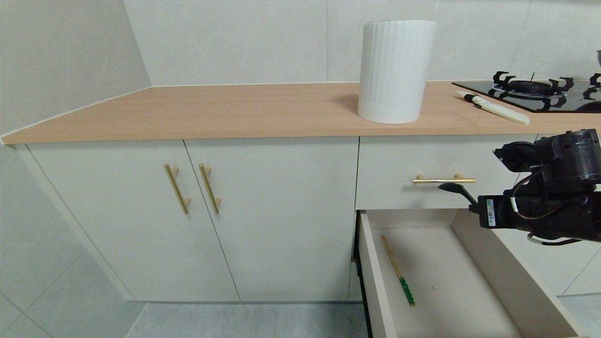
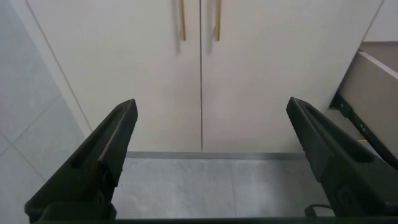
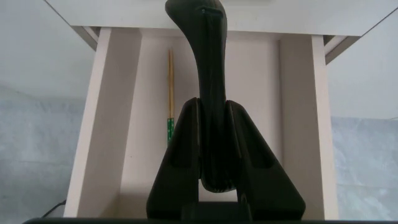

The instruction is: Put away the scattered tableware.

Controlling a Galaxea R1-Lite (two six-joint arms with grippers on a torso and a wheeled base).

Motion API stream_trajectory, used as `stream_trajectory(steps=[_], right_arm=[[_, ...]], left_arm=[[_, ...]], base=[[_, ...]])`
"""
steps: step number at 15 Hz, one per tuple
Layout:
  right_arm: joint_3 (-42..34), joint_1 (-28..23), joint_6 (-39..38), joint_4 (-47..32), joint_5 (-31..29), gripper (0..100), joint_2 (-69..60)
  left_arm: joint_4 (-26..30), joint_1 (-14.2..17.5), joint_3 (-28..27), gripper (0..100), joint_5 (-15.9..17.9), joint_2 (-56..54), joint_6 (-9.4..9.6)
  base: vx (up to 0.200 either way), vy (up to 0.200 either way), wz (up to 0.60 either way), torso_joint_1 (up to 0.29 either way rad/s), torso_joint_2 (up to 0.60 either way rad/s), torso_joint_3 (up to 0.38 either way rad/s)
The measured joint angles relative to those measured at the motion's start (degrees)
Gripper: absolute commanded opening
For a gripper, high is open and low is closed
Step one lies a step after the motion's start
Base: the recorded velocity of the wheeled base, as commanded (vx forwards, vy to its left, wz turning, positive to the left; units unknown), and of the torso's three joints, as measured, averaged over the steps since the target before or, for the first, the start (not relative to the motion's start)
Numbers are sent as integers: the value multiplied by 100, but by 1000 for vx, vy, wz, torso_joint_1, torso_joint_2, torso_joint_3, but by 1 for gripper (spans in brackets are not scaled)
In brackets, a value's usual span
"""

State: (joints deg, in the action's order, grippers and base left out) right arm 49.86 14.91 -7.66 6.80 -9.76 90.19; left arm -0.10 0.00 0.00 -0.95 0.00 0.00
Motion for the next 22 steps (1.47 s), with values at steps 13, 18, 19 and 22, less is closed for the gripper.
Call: stream_trajectory(steps=[13, 18, 19, 22], right_arm=[[-256, -299, 317, 1556, -118, 0, 1445], [-306, -308, 323, 1577, -118, 0, 1847], [-290, -308, 321, 1584, -121, 0, 1968], [-238, -308, 319, 1591, -127, 0, 2367]], left_arm=[[2, -2, 0, 100, 0, 0, 0], [2, 0, 0, 100, 0, 0, 0], [2, 0, 0, 100, 0, 0, 0], [2, -5, 0, 100, 0, 0, 0]], base=[[0, 0, 0, 0, 0, 0], [0, 0, 0, 0, 0, 0], [0, 0, 0, 0, 0, 0], [0, 0, 0, 0, 0, 0]])
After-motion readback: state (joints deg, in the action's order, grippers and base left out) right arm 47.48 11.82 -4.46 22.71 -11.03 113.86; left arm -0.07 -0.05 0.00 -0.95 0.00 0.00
